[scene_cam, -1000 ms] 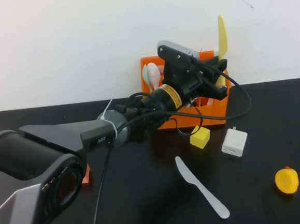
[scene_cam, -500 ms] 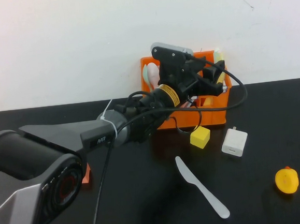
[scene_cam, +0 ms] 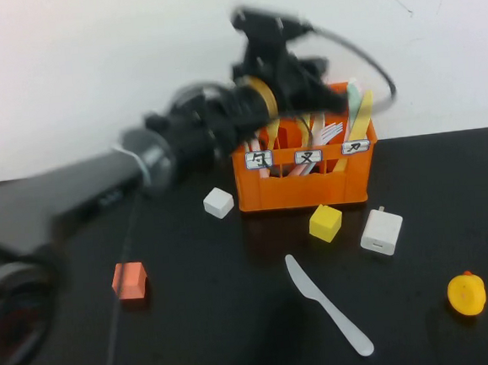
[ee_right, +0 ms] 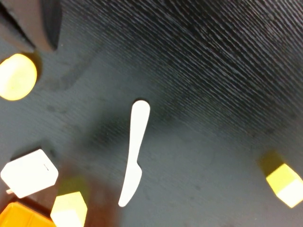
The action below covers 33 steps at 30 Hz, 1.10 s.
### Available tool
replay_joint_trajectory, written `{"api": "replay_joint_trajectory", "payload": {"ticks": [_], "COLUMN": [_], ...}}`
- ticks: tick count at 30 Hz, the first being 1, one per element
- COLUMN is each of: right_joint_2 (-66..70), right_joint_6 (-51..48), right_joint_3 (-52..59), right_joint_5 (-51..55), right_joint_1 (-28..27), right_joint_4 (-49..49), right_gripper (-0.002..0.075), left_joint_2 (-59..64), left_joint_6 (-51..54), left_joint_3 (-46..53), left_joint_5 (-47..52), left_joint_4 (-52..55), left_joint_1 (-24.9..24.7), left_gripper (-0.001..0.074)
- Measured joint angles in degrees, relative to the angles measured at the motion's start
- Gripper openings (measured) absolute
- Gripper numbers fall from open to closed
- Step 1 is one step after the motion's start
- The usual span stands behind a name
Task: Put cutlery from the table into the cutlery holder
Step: Pick up the knife
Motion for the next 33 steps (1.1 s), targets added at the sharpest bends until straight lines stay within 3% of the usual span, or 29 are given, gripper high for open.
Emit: {"api": "replay_joint_trajectory", "payload": {"ticks": [7, 13, 17, 23, 29, 33], "right_joint_2": [1.5, 7.6, 13.9, 26.6, 38.0, 44.3], "right_joint_6": [0.0, 0.0, 0.0, 0.0, 3.4, 9.1], "right_joint_3": [-0.1, -4.6, -9.0, -13.8, -18.6, -22.0], "right_joint_5": [0.5, 1.4, 0.4, -3.8, -7.6, -9.6], "right_joint_1": [0.0, 0.0, 1.7, 11.8, 21.7, 27.4], "right_joint_4": [0.1, -0.3, -0.7, -3.6, -8.4, -16.6], "right_gripper": [-0.0002, -0.0002, -0.0002, -0.0002, -0.0002, -0.0002], "left_joint_2": [-13.8, -22.6, -26.4, -29.6, -37.7, -45.4], "left_joint_6": [-7.6, 1.5, 14.7, 28.3, 30.9, 30.8], "left_joint_3": [0.0, 0.0, 2.6, 9.6, 21.0, 29.3], "left_joint_5": [29.6, 51.7, 56.0, 59.4, 57.1, 55.3], "left_joint_4": [4.8, -4.5, -20.4, -39.6, -42.8, -41.1], "left_joint_1": [0.0, 0.0, 0.0, 0.0, 0.0, 0.0], "left_gripper": [0.0003, 0.0000, 0.0000, 0.0000, 0.0000, 0.0000]}}
